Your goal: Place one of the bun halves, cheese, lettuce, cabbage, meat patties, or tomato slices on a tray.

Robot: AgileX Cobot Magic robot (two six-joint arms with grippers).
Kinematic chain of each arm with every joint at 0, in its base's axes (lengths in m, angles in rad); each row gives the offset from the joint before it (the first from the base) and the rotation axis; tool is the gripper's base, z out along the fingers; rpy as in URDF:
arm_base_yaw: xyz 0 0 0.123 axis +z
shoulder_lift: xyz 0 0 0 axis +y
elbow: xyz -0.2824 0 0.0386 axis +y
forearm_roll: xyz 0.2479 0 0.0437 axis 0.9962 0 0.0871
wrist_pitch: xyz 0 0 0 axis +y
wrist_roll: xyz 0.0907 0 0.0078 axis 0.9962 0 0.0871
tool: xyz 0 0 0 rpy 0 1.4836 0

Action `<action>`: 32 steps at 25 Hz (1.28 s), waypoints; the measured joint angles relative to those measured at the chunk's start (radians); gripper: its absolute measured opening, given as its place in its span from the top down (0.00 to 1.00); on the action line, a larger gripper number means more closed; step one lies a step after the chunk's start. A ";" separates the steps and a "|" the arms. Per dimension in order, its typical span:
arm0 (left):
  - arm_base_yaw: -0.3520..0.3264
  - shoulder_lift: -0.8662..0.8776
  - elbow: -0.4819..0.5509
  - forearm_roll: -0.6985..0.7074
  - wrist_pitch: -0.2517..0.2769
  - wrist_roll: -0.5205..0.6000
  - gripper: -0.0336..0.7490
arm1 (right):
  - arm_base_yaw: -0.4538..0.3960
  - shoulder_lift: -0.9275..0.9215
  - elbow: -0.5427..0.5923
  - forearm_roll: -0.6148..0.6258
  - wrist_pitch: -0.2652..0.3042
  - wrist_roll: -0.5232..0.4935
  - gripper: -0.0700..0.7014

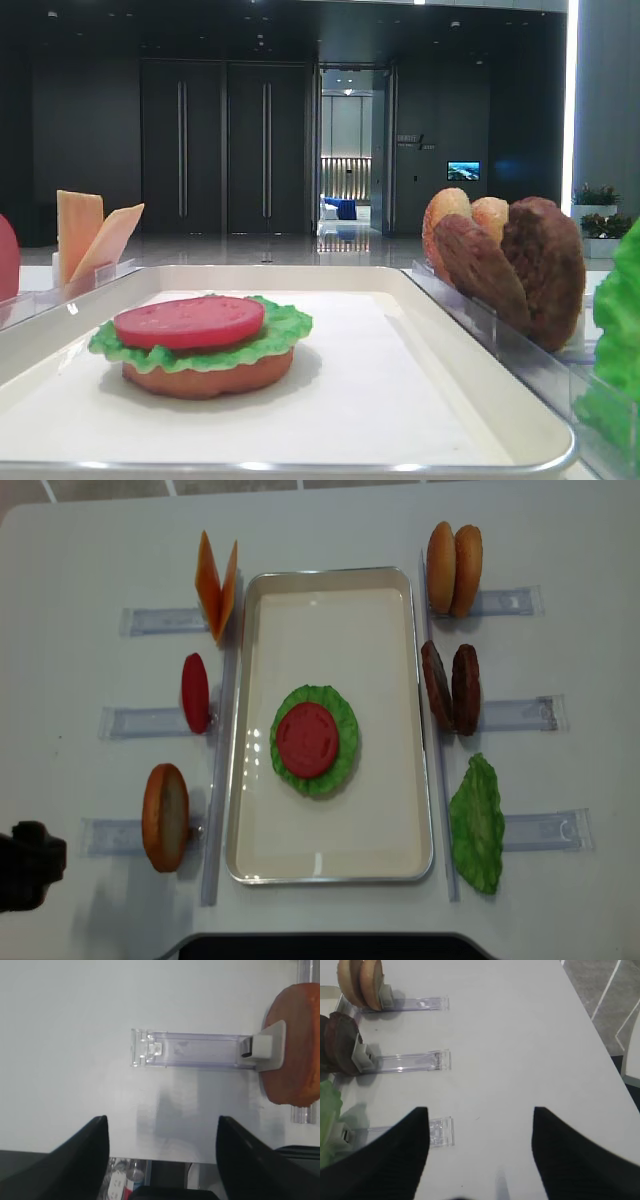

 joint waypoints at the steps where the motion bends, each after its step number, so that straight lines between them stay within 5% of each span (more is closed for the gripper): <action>1: 0.000 -0.045 0.008 -0.007 0.001 0.020 0.31 | 0.000 0.000 0.000 0.000 0.000 0.000 0.36; 6: 0.000 -0.276 0.019 -0.098 0.016 0.126 0.31 | 0.000 0.000 0.000 0.000 0.000 0.000 0.36; 15: 0.000 -0.604 0.019 -0.104 0.035 0.154 0.31 | 0.000 0.000 0.000 0.000 0.000 0.000 0.36; 32: 0.000 -0.630 0.019 -0.115 0.042 0.165 0.31 | 0.000 0.000 0.000 0.000 0.000 0.000 0.36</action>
